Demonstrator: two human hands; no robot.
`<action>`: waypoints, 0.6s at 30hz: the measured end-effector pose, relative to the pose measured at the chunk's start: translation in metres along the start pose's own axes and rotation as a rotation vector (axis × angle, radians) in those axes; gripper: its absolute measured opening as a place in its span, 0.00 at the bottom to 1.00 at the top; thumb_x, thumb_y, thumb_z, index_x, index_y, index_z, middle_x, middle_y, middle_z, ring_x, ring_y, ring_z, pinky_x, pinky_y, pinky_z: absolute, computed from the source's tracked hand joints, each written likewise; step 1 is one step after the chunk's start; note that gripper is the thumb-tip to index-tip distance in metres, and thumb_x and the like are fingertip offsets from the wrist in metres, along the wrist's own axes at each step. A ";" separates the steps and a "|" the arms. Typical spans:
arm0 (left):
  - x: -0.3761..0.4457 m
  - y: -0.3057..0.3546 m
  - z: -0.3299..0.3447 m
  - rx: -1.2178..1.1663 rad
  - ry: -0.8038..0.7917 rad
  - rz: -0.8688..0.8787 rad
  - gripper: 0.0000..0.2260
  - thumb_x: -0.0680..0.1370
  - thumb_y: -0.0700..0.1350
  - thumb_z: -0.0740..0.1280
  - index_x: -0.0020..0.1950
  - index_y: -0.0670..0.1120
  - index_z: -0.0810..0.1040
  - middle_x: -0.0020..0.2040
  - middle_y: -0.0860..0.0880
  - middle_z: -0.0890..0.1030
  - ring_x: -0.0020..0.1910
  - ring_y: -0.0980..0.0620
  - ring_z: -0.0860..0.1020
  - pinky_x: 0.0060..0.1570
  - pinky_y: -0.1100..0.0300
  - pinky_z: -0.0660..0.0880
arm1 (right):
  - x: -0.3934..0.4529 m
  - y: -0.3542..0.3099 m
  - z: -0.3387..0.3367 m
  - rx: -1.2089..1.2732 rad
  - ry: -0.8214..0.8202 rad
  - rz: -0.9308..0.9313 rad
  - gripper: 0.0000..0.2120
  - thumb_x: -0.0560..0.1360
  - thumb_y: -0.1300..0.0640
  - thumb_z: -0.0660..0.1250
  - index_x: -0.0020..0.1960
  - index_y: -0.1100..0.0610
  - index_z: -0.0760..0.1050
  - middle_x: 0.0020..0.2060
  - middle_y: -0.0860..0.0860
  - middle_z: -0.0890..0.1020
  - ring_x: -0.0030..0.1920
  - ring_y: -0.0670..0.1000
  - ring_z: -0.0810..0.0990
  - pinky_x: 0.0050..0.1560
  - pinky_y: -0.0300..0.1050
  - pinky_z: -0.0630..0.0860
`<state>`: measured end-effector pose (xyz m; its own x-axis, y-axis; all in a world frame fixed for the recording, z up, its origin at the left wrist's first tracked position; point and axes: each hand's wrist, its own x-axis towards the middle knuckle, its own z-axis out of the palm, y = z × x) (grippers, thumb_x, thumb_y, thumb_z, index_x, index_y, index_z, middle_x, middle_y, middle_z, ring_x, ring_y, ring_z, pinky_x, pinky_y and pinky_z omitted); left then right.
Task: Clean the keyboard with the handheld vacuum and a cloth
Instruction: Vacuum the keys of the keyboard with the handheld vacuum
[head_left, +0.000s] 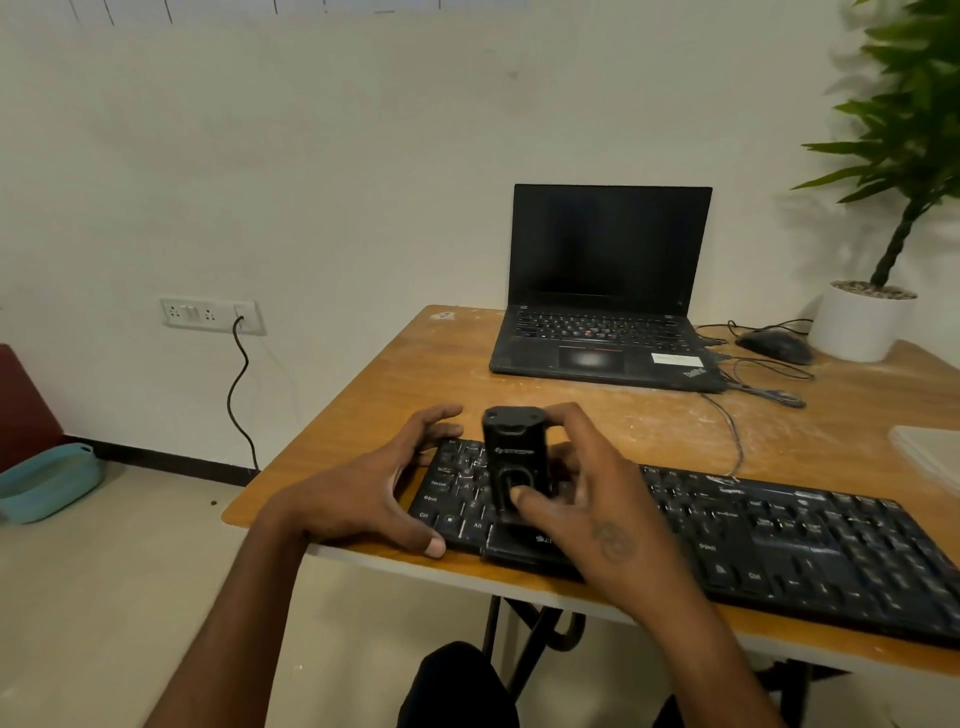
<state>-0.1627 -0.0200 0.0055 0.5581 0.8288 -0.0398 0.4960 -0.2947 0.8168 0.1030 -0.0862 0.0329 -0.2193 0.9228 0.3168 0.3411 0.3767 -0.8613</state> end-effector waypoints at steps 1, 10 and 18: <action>0.000 0.000 0.000 0.005 -0.002 -0.005 0.56 0.69 0.44 0.84 0.80 0.72 0.49 0.76 0.65 0.65 0.71 0.66 0.70 0.67 0.64 0.75 | 0.005 -0.002 0.011 0.009 -0.012 -0.015 0.22 0.77 0.59 0.72 0.62 0.38 0.69 0.50 0.42 0.81 0.46 0.38 0.83 0.38 0.38 0.82; -0.001 0.000 0.002 0.047 0.042 -0.055 0.42 0.69 0.43 0.84 0.75 0.58 0.65 0.65 0.68 0.77 0.67 0.66 0.74 0.68 0.65 0.74 | 0.033 -0.009 0.060 0.031 -0.065 -0.113 0.22 0.76 0.61 0.70 0.63 0.40 0.69 0.49 0.44 0.83 0.48 0.44 0.83 0.49 0.50 0.83; -0.001 -0.002 0.001 -0.039 -0.001 0.000 0.57 0.68 0.41 0.84 0.79 0.74 0.49 0.77 0.61 0.65 0.70 0.66 0.72 0.67 0.63 0.75 | 0.018 0.004 0.017 0.127 0.019 -0.014 0.22 0.78 0.63 0.71 0.63 0.41 0.70 0.51 0.42 0.80 0.45 0.39 0.84 0.35 0.39 0.82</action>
<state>-0.1635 -0.0209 0.0036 0.5583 0.8286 -0.0403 0.4700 -0.2759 0.8384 0.0850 -0.0692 0.0287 -0.2059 0.9193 0.3353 0.2191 0.3773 -0.8998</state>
